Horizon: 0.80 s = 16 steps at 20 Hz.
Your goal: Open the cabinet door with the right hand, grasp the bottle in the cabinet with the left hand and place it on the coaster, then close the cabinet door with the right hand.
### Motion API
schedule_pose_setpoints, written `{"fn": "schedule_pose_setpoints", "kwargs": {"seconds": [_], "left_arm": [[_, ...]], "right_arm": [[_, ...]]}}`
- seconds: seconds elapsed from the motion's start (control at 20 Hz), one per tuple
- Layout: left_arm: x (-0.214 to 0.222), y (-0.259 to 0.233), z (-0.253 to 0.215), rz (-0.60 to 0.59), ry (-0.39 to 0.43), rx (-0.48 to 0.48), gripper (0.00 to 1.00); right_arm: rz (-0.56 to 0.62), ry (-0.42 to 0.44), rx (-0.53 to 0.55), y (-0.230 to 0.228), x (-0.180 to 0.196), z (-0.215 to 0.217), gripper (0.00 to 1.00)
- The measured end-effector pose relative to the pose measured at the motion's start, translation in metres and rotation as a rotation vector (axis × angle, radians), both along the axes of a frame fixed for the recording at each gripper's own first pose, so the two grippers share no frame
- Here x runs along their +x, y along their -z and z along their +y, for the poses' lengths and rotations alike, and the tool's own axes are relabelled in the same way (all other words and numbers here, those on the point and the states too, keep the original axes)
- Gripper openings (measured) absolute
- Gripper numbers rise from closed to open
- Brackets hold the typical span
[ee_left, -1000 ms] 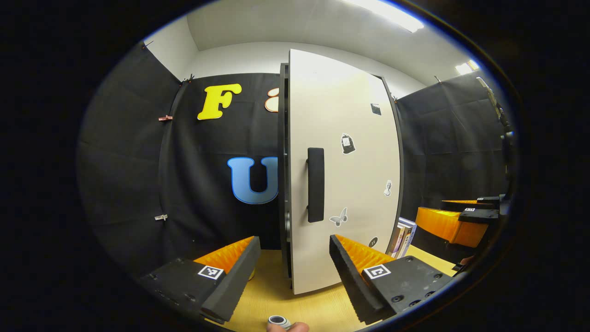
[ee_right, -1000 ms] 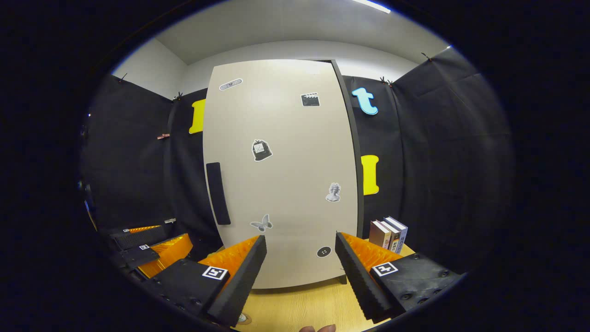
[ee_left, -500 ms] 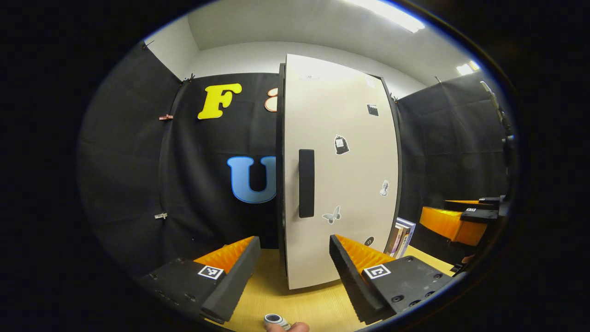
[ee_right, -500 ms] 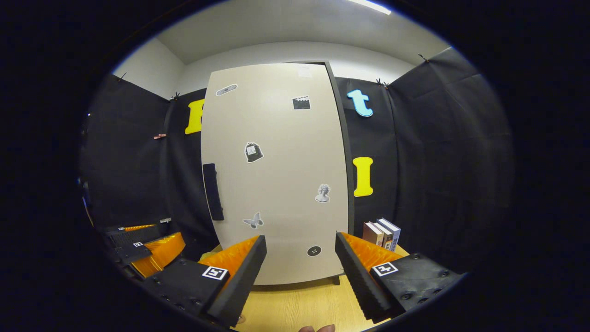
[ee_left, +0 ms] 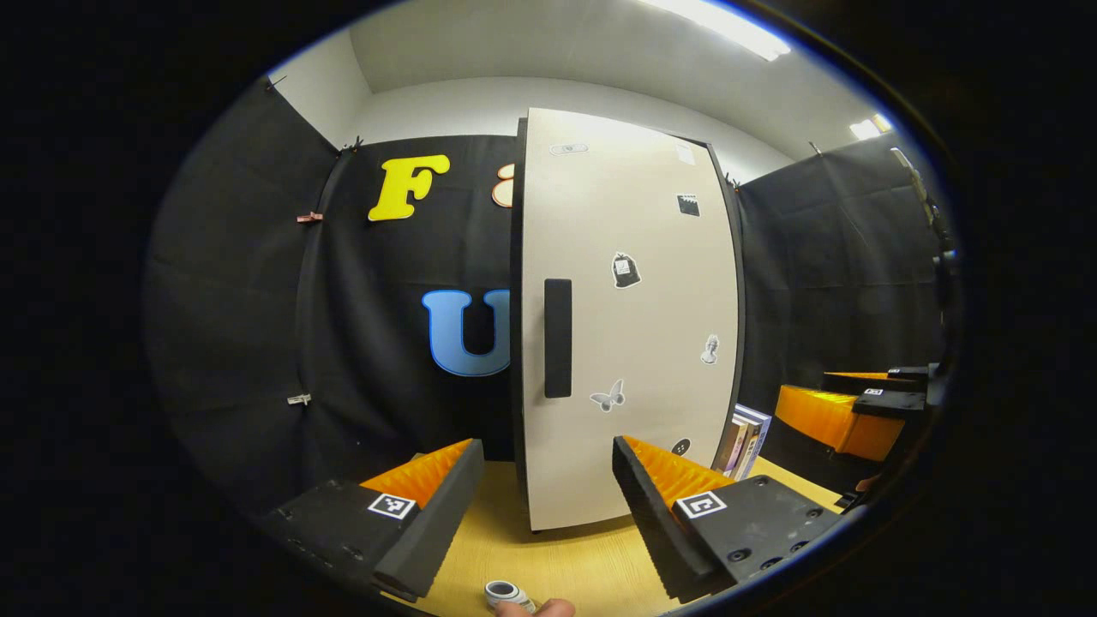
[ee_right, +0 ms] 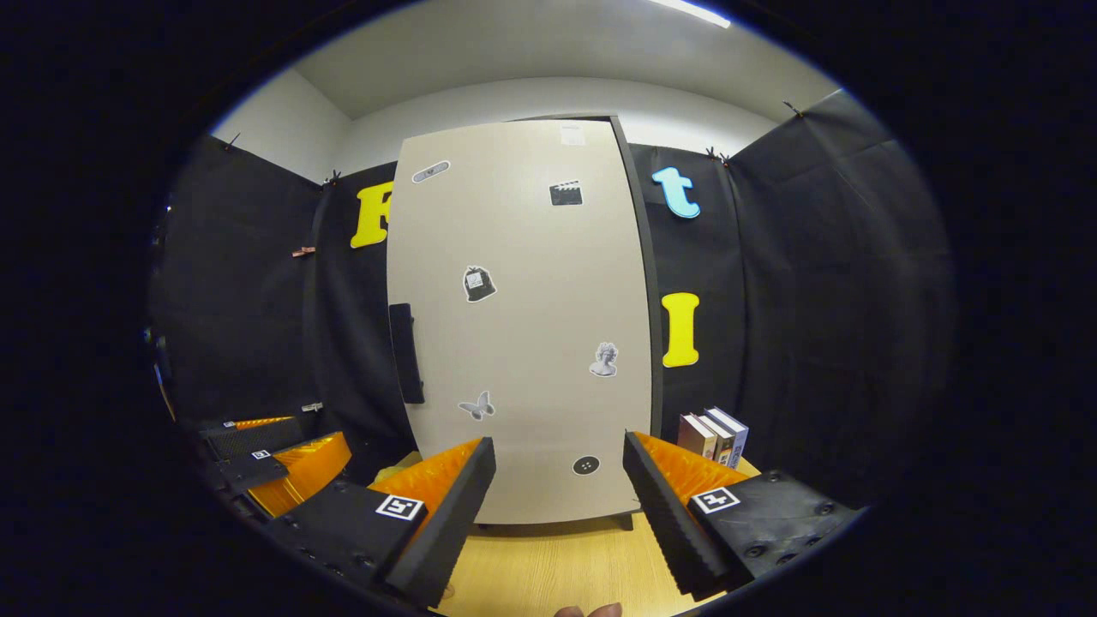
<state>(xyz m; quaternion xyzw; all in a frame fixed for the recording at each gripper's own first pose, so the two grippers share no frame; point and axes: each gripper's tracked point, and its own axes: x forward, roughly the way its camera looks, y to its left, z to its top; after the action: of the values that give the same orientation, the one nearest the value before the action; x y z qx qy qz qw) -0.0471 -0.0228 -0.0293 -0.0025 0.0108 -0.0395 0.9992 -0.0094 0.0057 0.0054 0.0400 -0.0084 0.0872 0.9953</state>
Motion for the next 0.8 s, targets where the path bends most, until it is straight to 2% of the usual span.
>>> {"fn": "schedule_pose_setpoints", "kwargs": {"seconds": [0.8], "left_arm": [[0.0020,0.0005,-0.0023,0.001,-0.009,-0.004,0.94]], "right_arm": [[-0.003,-0.011,-0.006,0.0010,0.0056,-0.0002,0.97]]}}
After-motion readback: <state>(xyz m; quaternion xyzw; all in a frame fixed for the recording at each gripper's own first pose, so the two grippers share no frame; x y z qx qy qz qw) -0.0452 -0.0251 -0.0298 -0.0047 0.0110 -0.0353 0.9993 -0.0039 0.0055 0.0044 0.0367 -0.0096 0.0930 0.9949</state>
